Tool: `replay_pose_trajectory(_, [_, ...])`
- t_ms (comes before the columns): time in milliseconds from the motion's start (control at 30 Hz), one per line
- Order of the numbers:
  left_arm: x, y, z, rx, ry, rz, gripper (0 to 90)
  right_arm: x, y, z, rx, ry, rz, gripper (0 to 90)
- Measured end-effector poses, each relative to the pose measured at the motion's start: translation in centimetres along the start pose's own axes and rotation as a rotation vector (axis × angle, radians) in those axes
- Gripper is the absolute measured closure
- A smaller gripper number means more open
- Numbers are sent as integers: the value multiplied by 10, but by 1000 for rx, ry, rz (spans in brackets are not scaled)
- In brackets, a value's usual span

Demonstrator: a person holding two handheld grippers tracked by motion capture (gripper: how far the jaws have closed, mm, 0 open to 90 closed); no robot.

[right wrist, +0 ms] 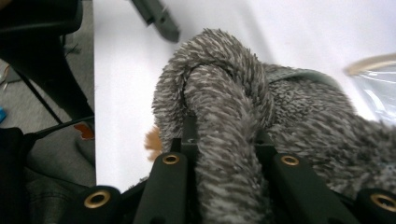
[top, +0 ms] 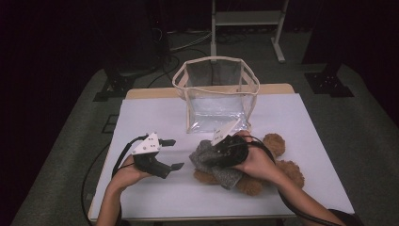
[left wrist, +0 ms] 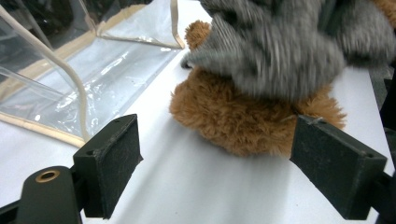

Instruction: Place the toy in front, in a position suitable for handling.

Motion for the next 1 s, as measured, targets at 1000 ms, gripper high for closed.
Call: replay_pose_trajectory(1000, [10,-2,-6,-32,-50,-30,140,6,-81,92,88,-107,-161,741])
Point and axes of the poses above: each handheld gripper's, and its own axes: z roughly backward along the jaws, y roughly out of its top, x roughly to its right, the point moved 8 cm from there along -z, roughly forward along the jaws, and after that the axes turned 2 degrees about x, right-handed, at the moved point
